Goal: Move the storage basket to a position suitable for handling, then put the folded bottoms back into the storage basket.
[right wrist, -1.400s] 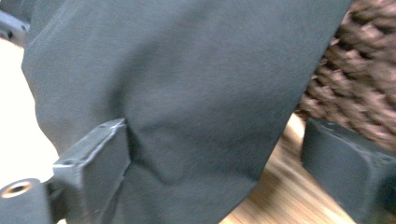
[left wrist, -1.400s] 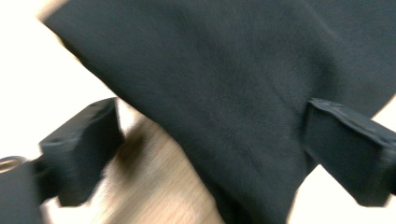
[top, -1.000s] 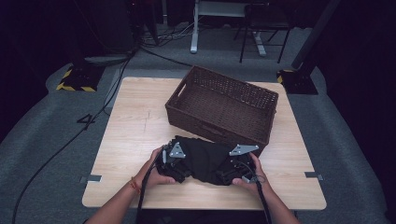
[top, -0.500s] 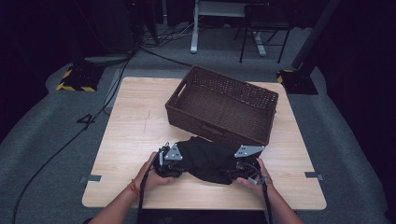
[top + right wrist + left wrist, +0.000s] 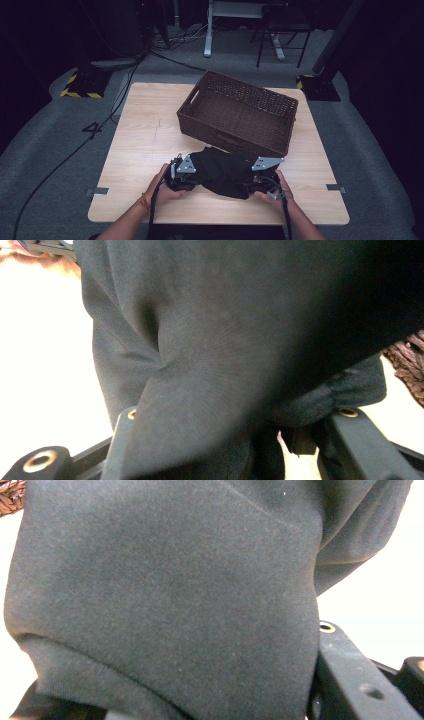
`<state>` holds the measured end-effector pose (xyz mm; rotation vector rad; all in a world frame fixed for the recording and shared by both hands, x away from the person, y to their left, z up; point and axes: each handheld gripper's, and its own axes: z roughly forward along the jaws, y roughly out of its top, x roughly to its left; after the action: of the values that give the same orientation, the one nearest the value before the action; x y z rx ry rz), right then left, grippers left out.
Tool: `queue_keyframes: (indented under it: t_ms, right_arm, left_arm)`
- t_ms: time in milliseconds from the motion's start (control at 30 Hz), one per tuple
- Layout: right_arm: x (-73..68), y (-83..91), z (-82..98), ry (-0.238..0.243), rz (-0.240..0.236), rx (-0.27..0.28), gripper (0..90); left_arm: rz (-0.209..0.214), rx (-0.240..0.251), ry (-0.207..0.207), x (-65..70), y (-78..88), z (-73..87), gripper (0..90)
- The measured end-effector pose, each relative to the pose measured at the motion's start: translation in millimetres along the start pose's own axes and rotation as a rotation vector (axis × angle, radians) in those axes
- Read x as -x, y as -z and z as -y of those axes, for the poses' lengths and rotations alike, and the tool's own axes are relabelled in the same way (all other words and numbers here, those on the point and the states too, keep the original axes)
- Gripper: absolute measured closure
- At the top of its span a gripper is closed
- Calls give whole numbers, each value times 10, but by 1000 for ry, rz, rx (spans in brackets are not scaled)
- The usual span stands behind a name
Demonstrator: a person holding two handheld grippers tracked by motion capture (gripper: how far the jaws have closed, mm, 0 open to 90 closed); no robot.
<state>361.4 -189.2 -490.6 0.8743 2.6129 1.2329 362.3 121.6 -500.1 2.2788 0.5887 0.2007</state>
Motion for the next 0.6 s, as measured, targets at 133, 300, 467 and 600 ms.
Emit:
queue_keyframes:
  t_ms: [133,300,467,600]
  right_arm:
    - [3,1,-5,2,-1,0,535]
    - [-13,8,-14,10,7,1,537]
    - [-18,19,-32,17,7,4,544]
    - [-35,32,-58,29,11,10,552]
  left_arm:
    - [-5,0,0,3,1,2,642]
    - [-5,1,2,4,1,2,643]
    - [-14,-3,-10,15,5,-5,646]
    - [-28,1,-26,21,34,-15,681]
